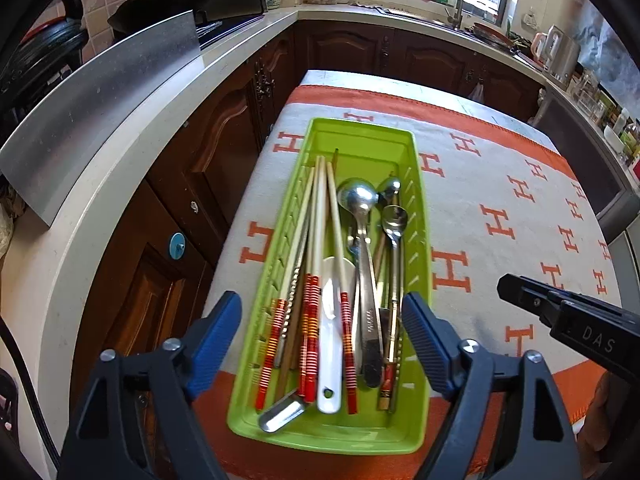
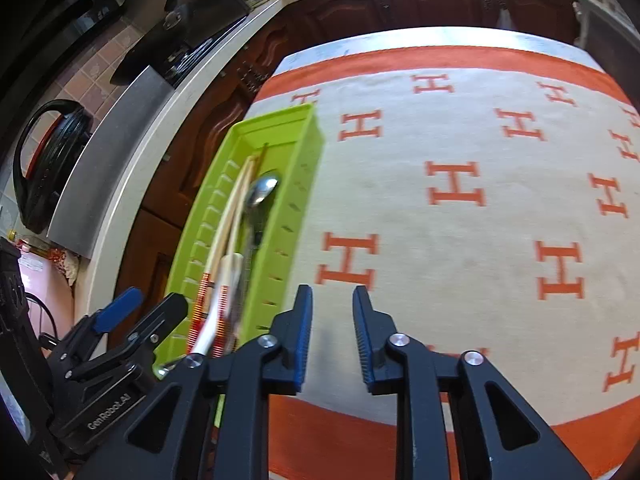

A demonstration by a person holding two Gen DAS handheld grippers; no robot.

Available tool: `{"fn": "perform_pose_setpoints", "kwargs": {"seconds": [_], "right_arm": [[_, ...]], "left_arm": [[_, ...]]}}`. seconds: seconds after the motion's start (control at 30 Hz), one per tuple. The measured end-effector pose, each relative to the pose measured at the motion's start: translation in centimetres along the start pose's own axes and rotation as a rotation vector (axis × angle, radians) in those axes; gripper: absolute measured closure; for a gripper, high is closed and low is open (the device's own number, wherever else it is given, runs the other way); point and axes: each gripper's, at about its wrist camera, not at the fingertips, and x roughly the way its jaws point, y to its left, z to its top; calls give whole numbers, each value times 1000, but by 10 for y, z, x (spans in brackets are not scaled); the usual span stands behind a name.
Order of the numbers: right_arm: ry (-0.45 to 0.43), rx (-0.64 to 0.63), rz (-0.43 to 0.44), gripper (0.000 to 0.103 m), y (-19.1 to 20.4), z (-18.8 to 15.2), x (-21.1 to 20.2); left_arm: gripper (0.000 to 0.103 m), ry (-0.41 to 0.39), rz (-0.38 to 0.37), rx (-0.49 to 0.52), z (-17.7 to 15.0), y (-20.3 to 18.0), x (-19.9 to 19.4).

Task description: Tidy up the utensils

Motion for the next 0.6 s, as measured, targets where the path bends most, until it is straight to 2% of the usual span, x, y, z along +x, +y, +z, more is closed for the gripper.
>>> {"fn": "perform_pose_setpoints", "kwargs": {"seconds": [0.13,0.27,0.47,0.6], "right_arm": [[-39,7,-31,69,-26,-6,-15],[-80,2,-80,68,-52,-16,-30],[-125,23,-130,68,-90,-28,-56],[-205,0,-171,67,-102,-29,-96]], "left_arm": [[12,3,-14,22,-2,-22,-3],[4,8,-43,34,-4,-45,-4],[3,-16,-79,81,-2,-90,-15],[3,-58,-94,97,8,-118,-33]]}}
